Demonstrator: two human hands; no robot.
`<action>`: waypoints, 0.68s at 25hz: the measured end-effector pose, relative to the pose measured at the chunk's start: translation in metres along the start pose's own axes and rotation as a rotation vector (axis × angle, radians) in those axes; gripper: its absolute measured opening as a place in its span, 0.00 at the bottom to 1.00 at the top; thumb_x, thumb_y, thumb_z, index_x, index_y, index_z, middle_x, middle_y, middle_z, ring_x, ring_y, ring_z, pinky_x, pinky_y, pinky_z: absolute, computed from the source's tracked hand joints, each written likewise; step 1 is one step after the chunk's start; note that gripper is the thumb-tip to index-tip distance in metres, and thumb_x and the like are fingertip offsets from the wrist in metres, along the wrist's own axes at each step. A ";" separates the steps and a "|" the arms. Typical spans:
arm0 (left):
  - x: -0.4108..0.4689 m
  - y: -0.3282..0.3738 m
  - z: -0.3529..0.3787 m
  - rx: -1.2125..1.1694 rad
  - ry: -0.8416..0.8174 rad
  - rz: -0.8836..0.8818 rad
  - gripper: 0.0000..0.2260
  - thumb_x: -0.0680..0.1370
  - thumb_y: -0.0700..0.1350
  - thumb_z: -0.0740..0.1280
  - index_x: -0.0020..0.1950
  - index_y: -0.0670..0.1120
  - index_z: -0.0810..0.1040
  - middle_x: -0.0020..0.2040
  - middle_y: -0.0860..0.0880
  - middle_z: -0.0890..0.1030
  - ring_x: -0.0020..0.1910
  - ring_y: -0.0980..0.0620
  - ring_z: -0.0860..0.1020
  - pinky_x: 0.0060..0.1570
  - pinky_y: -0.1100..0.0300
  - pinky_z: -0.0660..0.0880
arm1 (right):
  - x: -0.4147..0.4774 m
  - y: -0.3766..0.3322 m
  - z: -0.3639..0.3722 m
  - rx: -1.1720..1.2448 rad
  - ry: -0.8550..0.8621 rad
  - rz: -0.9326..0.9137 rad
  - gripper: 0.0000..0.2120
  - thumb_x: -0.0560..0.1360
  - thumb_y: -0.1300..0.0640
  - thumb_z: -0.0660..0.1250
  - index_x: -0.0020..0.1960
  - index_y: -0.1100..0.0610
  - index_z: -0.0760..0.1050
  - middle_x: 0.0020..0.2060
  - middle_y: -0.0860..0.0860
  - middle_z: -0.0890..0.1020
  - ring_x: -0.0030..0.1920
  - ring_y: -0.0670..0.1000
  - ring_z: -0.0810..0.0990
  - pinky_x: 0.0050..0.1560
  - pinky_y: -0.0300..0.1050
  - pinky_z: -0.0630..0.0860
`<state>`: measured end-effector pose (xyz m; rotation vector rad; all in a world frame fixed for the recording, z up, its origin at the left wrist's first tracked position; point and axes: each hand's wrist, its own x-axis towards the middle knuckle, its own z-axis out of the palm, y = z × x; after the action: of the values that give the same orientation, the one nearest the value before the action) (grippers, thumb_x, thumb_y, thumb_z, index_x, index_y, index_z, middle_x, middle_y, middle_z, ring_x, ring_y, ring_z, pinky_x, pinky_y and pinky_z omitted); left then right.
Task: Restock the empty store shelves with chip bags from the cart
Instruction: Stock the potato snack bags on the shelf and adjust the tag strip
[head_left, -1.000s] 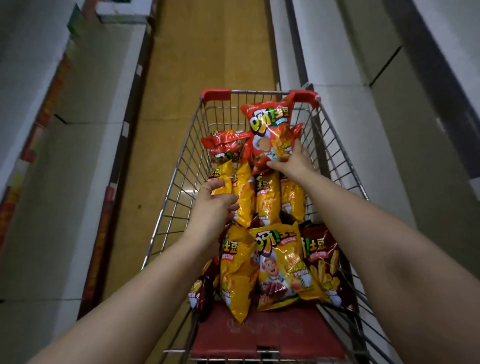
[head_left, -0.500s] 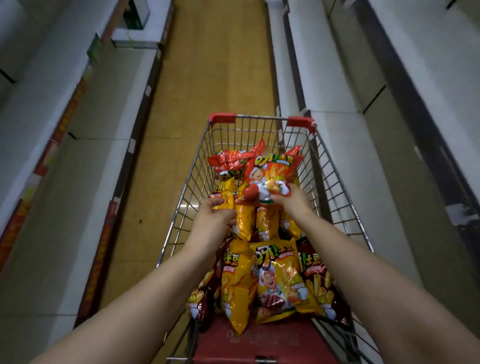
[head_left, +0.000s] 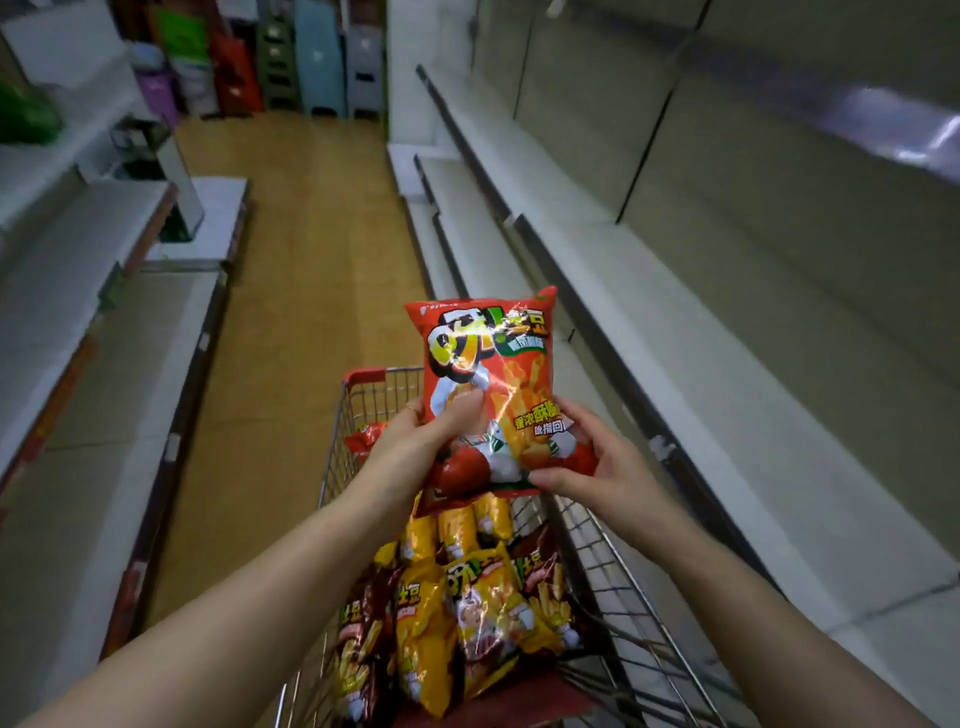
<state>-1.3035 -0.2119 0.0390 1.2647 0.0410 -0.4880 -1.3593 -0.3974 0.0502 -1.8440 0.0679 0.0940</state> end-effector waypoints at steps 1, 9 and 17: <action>-0.009 0.011 0.007 -0.025 -0.045 0.045 0.27 0.68 0.52 0.72 0.62 0.42 0.74 0.51 0.43 0.84 0.49 0.45 0.83 0.49 0.54 0.79 | -0.011 -0.018 -0.005 -0.058 0.029 0.001 0.39 0.62 0.47 0.74 0.69 0.48 0.63 0.54 0.45 0.79 0.54 0.47 0.80 0.57 0.47 0.76; -0.079 0.083 0.079 -0.019 -0.340 0.277 0.27 0.67 0.48 0.75 0.63 0.47 0.72 0.52 0.45 0.84 0.50 0.43 0.83 0.50 0.49 0.79 | -0.098 -0.134 -0.042 -0.048 0.317 -0.129 0.20 0.73 0.47 0.64 0.62 0.51 0.70 0.50 0.49 0.83 0.44 0.47 0.84 0.46 0.40 0.80; -0.148 0.100 0.187 -0.004 -0.627 0.286 0.30 0.65 0.46 0.76 0.64 0.46 0.71 0.51 0.45 0.84 0.47 0.43 0.84 0.43 0.51 0.81 | -0.223 -0.165 -0.098 0.001 0.648 -0.265 0.13 0.72 0.53 0.67 0.55 0.53 0.73 0.52 0.55 0.83 0.49 0.53 0.83 0.51 0.52 0.80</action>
<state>-1.4432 -0.3141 0.2313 1.0461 -0.6569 -0.6140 -1.5623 -0.4477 0.2568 -1.8003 0.2714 -0.6897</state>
